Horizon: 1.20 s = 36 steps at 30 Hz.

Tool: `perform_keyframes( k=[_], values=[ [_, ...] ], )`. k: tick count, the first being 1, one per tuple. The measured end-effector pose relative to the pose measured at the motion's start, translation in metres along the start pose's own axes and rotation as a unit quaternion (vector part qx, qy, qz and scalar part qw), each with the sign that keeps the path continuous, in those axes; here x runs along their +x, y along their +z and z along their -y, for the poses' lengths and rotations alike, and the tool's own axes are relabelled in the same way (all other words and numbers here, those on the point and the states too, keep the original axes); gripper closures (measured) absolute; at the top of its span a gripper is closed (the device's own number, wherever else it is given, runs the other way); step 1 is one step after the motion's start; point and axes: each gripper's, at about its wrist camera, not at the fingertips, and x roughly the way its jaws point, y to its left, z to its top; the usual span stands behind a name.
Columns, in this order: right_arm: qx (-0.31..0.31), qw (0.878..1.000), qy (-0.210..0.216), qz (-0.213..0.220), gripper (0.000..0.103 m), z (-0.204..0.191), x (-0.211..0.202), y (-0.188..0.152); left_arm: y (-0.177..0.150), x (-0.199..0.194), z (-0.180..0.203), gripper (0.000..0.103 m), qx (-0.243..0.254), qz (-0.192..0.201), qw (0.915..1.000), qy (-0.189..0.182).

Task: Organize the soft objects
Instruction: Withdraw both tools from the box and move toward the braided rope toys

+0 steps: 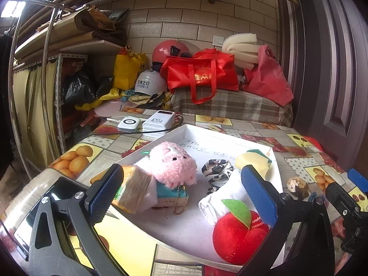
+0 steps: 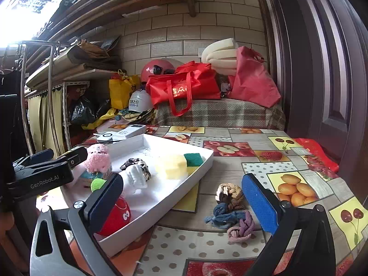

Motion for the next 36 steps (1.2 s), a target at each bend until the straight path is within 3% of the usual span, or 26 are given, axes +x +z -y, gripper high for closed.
perform_keyframes(
  k=[5, 8, 12, 16, 19, 22, 25, 27, 28, 30, 32, 36],
  values=[
    [0.016, 0.998, -0.068, 0.0, 0.0, 0.05, -0.012, -0.001, -0.004, -0.01, 0.025, 0.0, 0.055, 0.014, 0.9975, -0.043],
    [0.026, 0.992, -0.126, -0.002, 0.0, 0.092, -0.014, -0.002, -0.007, -0.015, 0.044, 0.0, 0.066, 0.0, 0.9911, -0.116],
    [0.116, 0.985, -0.119, -0.035, 0.0, 0.165, -0.009, -0.008, -0.013, -0.022, 0.087, 0.0, 0.097, -0.025, 0.9774, -0.186],
    [0.24, 0.964, -0.107, -0.045, 0.0, 0.219, -0.009, -0.022, -0.023, -0.022, 0.142, 0.0, 0.144, -0.063, 0.9593, -0.235],
    [0.291, 0.95, -0.097, -0.064, 0.0, 0.234, -0.004, -0.032, -0.033, -0.011, 0.185, 0.0, 0.184, -0.108, 0.9502, -0.227],
    [0.323, 0.939, -0.096, -0.071, 0.0, 0.243, -0.005, -0.039, -0.034, 0.009, 0.208, 0.0, 0.186, -0.13, 0.953, -0.201],
    [0.323, 0.939, -0.092, -0.07, 0.0, 0.241, -0.006, -0.038, -0.032, 0.026, 0.219, 0.0, 0.187, -0.139, 0.9554, -0.181],
    [0.313, 0.943, -0.089, -0.071, 0.0, 0.24, -0.004, -0.036, -0.034, 0.035, 0.226, 0.001, 0.194, -0.153, 0.9526, -0.177],
    [0.308, 0.945, -0.088, -0.071, 0.0, 0.237, -0.003, -0.035, -0.034, 0.04, 0.229, 0.003, 0.199, -0.16, 0.9506, -0.176],
    [0.303, 0.947, -0.086, -0.071, 0.0, 0.237, -0.002, -0.034, -0.038, 0.048, 0.235, 0.019, 0.208, -0.18, 0.9452, -0.176],
    [0.3, 0.947, -0.086, -0.072, 0.0, 0.236, -0.001, -0.033, -0.042, 0.057, 0.238, 0.072, 0.211, -0.206, 0.9386, -0.18],
    [0.308, 0.945, -0.085, -0.077, 0.0, 0.239, 0.001, -0.035, -0.039, 0.056, 0.226, 0.078, 0.176, -0.209, 0.9386, -0.21]
  ],
)
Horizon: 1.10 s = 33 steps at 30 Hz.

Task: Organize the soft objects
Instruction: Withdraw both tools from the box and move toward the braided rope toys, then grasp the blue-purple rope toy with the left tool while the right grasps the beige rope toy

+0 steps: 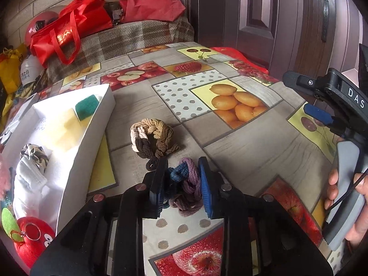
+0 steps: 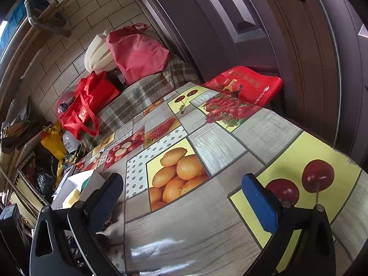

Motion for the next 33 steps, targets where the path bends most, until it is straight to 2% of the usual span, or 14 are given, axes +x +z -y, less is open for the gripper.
perform_keyframes(
  k=[4, 7, 9, 12, 14, 17, 23, 27, 28, 30, 33],
  values=[
    [0.0, 1.0, 0.003, -0.002, 0.0, 0.0, 0.001, -0.001, -0.013, -0.023, -0.011, 0.078, -0.024, 0.022, 0.9991, -0.026],
    [-0.003, 1.0, 0.012, -0.005, 0.0, -0.001, 0.001, -0.002, -0.028, -0.049, -0.016, 0.078, -0.021, 0.044, 0.9984, -0.029],
    [-0.015, 0.999, 0.025, -0.017, 0.0, -0.007, 0.004, -0.003, -0.038, -0.07, -0.02, 0.078, -0.007, 0.071, 0.9974, -0.013],
    [-0.058, 0.994, 0.059, -0.068, 0.0, -0.032, 0.021, -0.012, -0.049, -0.092, -0.027, 0.078, 0.014, 0.105, 0.9942, 0.022],
    [-0.1, 0.986, 0.072, -0.113, 0.0, -0.056, 0.038, -0.022, -0.054, -0.099, -0.039, 0.078, 0.01, 0.114, 0.9928, 0.035],
    [-0.181, 0.969, 0.062, -0.157, 0.0, -0.097, 0.059, -0.04, -0.057, -0.104, -0.061, 0.078, -0.015, 0.122, 0.991, 0.053],
    [-0.313, 0.934, -0.003, -0.173, 0.0, -0.159, 0.091, -0.07, -0.06, -0.108, -0.101, 0.078, -0.076, 0.129, 0.9868, 0.061],
    [-0.365, 0.91, -0.038, -0.192, 0.001, -0.181, 0.112, -0.085, -0.06, -0.107, -0.101, 0.078, -0.073, 0.13, 0.9869, 0.062],
    [-0.367, 0.91, -0.036, -0.189, 0.003, -0.183, 0.114, -0.085, -0.06, -0.106, -0.1, 0.078, -0.07, 0.13, 0.987, 0.062],
    [-0.367, 0.91, -0.03, -0.193, 0.01, -0.183, 0.117, -0.084, -0.059, -0.106, -0.099, 0.078, -0.068, 0.13, 0.9872, 0.063],
    [-0.349, 0.917, 0.003, -0.194, 0.066, -0.18, 0.113, -0.08, -0.06, -0.106, -0.098, 0.078, -0.072, 0.13, 0.987, 0.062]
  ],
)
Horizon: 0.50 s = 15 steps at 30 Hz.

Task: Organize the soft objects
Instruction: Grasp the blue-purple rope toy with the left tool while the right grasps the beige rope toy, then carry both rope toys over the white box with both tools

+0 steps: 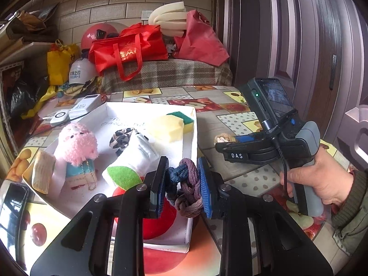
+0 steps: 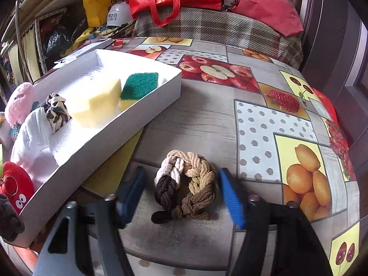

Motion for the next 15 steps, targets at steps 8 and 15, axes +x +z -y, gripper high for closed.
perform_keyframes(
  k=[8, 15],
  values=[
    [0.024, 0.998, 0.023, 0.056, 0.067, 0.002, -0.049, -0.032, -0.001, -0.006, 0.0, 0.078, -0.001, 0.012, 0.9999, 0.01],
    [0.04, 0.989, 0.024, 0.143, 0.067, 0.006, -0.104, -0.066, -0.002, -0.008, 0.0, 0.078, 0.001, 0.017, 0.9998, 0.01]
  ],
)
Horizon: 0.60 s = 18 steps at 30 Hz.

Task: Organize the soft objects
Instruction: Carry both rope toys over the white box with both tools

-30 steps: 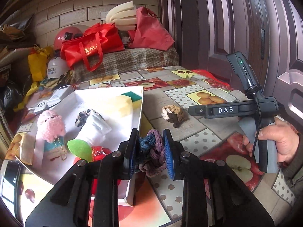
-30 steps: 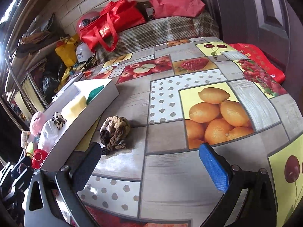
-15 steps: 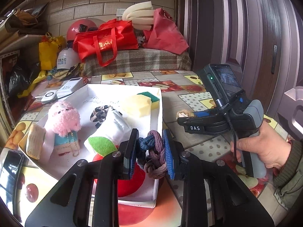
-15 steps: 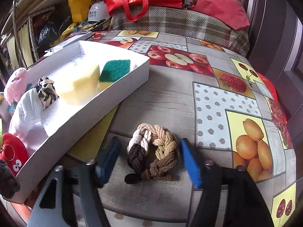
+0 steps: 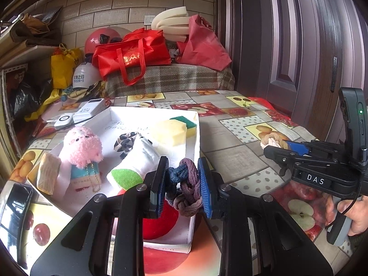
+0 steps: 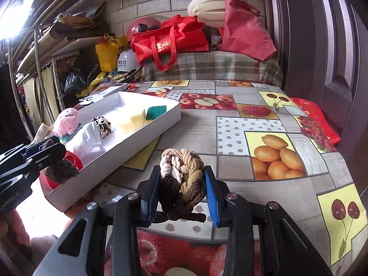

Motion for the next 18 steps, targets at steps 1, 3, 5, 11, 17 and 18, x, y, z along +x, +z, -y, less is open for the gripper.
perform_keyframes(
  k=[1, 3, 5, 11, 17, 18],
  values=[
    [0.0, 1.0, -0.001, 0.009, 0.067, -0.002, -0.005, -0.001, 0.0, 0.0, 0.0, 0.078, 0.0, 0.001, 1.0, 0.0],
    [0.0, 1.0, -0.006, 0.029, 0.067, -0.006, -0.014, -0.002, 0.0, 0.0, 0.0, 0.078, 0.0, -0.001, 1.0, 0.0],
    [0.005, 0.999, -0.008, 0.043, 0.067, -0.008, -0.022, -0.003, 0.001, -0.001, 0.0, 0.078, 0.0, 0.0, 1.0, 0.0],
    [0.01, 0.999, -0.006, 0.051, 0.067, -0.018, -0.024, -0.005, 0.003, -0.001, -0.002, 0.078, -0.008, 0.0, 1.0, 0.004],
    [-0.011, 0.997, -0.007, 0.07, 0.067, -0.03, -0.032, -0.009, 0.003, -0.004, 0.001, 0.078, 0.0, 0.011, 0.9999, 0.011],
    [-0.014, 0.997, -0.008, 0.073, 0.067, -0.031, -0.033, -0.009, 0.003, -0.005, 0.001, 0.078, 0.001, 0.013, 0.9999, 0.011]
  ],
)
